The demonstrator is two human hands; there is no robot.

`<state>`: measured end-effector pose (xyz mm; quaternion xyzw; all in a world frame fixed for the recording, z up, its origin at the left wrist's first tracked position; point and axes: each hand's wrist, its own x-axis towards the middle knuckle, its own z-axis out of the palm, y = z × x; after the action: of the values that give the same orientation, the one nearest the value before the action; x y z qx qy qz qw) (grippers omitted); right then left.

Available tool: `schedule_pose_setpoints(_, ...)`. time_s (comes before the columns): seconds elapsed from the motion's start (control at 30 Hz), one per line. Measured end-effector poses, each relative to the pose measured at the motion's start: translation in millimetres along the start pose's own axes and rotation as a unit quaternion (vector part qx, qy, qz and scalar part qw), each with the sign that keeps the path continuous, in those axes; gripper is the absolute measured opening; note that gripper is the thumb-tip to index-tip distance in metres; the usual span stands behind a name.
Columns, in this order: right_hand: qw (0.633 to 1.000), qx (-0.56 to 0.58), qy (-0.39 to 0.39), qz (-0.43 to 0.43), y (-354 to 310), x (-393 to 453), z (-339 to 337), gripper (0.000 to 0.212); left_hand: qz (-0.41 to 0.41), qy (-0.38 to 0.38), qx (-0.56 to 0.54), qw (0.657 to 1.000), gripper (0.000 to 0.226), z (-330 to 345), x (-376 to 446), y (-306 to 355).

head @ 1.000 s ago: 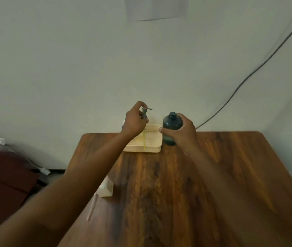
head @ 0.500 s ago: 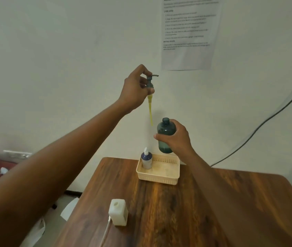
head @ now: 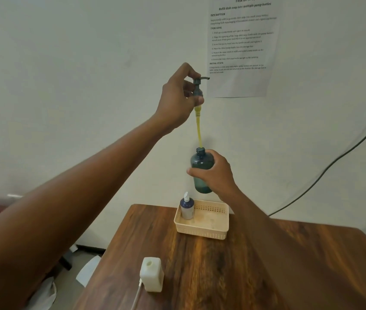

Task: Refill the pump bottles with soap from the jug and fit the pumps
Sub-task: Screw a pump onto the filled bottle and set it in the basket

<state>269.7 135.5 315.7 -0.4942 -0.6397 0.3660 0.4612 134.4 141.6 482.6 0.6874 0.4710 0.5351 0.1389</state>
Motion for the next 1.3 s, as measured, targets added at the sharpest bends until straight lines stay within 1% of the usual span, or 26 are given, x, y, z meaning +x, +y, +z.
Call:
schedule_pose_setpoints(0.47, 1.000, -0.008, 0.021, 0.014, -7.9, -0.8, -4.0, 0.061, 0.011, 0.009, -0.013, 1.000, 0.038, -2.3, -12.2, 4.2)
schedule_pose_setpoints(0.67, 1.000, -0.011, 0.019, -0.013, -26.3, 3.6, -8.3, 0.058, 0.006, -0.012, -0.013, 1.000, 0.038, 12.5, -32.8, -4.0)
schedule_pose_setpoints(0.8, 0.999, -0.039, 0.032, -0.015, -37.1, 8.5, -12.9, 0.067, -0.007, -0.014, -0.001, 1.000, 0.040, 22.9, -45.2, -12.7)
schedule_pose_setpoints(0.87, 0.998, -0.041, 0.042, -0.017, -39.5, 10.2, -14.3, 0.068, -0.012, -0.012, -0.001, 1.000, 0.040, 25.0, -47.4, -15.5)
schedule_pose_setpoints(1.0, 0.998, -0.039, 0.055, -0.015, -42.4, 9.3, -15.7, 0.065, -0.008, -0.008, -0.002, 1.000, 0.041, 29.7, -53.6, -18.9)
schedule_pose_setpoints(1.13, 0.997, -0.015, 0.072, -0.032, -47.9, 6.6, -19.0, 0.053, 0.022, -0.005, -0.005, 1.000, 0.043, 34.3, -58.9, -20.2)
schedule_pose_setpoints(1.23, 0.996, -0.014, 0.078, -0.040, -47.8, 5.2, -21.5, 0.047, 0.012, -0.019, -0.006, 1.000, 0.047, 35.4, -57.8, -18.2)
schedule_pose_setpoints(1.3, 0.996, -0.015, 0.075, -0.036, -46.7, 5.6, -22.5, 0.048, -0.001, -0.039, -0.006, 0.999, 0.055, 34.4, -55.4, -15.9)
